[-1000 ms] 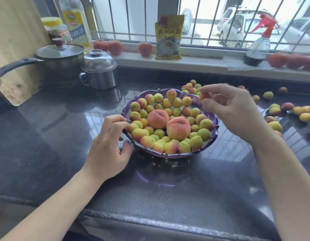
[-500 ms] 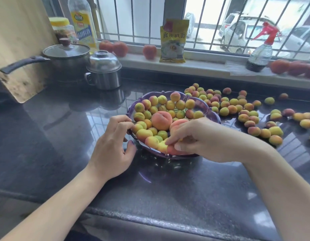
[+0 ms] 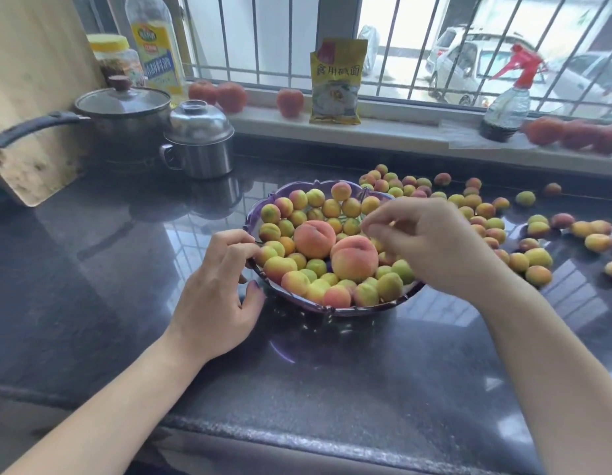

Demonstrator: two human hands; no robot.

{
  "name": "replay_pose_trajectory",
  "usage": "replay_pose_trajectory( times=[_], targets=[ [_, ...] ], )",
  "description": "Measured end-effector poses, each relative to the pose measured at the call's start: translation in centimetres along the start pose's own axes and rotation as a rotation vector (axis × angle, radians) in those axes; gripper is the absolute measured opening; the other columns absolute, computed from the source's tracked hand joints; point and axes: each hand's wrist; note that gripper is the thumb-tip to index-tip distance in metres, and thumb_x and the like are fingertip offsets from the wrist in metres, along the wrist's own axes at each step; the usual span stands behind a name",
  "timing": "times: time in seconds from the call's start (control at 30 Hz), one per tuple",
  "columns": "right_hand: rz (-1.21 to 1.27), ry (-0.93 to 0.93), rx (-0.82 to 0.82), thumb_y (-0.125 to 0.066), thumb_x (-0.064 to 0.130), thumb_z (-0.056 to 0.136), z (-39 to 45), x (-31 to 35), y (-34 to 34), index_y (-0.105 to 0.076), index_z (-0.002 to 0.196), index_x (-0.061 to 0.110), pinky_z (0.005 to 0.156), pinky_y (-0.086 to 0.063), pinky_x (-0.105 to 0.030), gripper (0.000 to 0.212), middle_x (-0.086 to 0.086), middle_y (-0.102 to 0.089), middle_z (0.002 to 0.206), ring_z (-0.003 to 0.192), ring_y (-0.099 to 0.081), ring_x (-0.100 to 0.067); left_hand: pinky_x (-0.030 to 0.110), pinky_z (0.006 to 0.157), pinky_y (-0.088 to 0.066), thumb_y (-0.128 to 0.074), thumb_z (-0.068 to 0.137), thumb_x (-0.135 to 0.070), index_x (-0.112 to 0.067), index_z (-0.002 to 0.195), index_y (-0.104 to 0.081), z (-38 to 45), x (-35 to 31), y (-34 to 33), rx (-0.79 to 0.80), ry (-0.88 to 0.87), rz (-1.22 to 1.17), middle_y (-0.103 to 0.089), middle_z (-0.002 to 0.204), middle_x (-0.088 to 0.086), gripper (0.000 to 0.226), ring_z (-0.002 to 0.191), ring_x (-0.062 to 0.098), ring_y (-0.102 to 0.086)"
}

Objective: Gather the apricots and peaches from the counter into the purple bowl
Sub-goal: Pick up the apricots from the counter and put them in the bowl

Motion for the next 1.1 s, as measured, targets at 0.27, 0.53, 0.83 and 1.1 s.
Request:
replay_pose_trajectory(
  times=[0.27, 0.53, 0.83, 1.1],
  targets=[
    [-0.152, -0.46, -0.581, -0.052, 0.002, 0.094, -0.6, -13.2, -2.0, -0.073, 0.109, 0.008, 0.094, -0.051, -0.037, 0.027, -0.013, -0.072, 0.108, 0.101, -0.065, -0.031, 0.041, 0.06, -0.061, -0.052, 0.087, -0.029, -0.015, 0.122, -0.052, 0.1, 0.0, -0.3, 0.073, 0.004, 0.063, -0.05, 0.134, 0.006, 0.037, 0.095, 0.026, -0.064],
    [-0.346, -0.557, -0.512, -0.055, 0.006, 0.096, -1.3, -11.9, -2.1, -0.068, 0.119, 0.006, 0.088, -0.047, -0.038, 0.026, -0.018, -0.058, 0.126, 0.109, -0.058, -0.038, 0.049, 0.057, -0.06, -0.069, 0.081, -0.009, -0.015, 0.129, -0.051, 0.0, 0.0, -0.5, 0.099, 0.038, 0.159, -0.045, 0.141, 0.011, 0.052, 0.097, 0.037, -0.067],
    [-0.558, -0.836, -0.332, -0.055, 0.009, 0.097, -2.4, -13.4, -0.1, -0.05, 0.133, 0.009, 0.093, -0.047, -0.051, 0.037, -0.023, -0.041, 0.138, 0.117, -0.052, -0.049, 0.048, 0.055, -0.059, -0.077, 0.078, -0.005, -0.017, 0.139, -0.049, -0.1, 0.0, -0.7, 0.147, 0.036, 0.164, -0.04, 0.147, 0.013, 0.069, 0.095, 0.037, -0.067],
    [-0.295, -0.527, -0.542, -0.07, 0.023, 0.095, -1.9, -12.3, -0.4, -0.064, 0.126, 0.007, 0.086, -0.04, -0.03, 0.036, -0.022, -0.053, 0.128, 0.112, -0.055, -0.035, 0.05, 0.057, -0.061, -0.081, 0.078, -0.003, -0.017, 0.138, -0.049, -0.1, 0.0, -0.7, 0.153, 0.047, 0.157, -0.041, 0.146, 0.013, 0.07, 0.096, 0.038, -0.068]
  ],
)
Point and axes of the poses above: each hand's wrist, its own z-axis towards the middle knuckle, its own y-axis out of the back of the hand, x = y × z
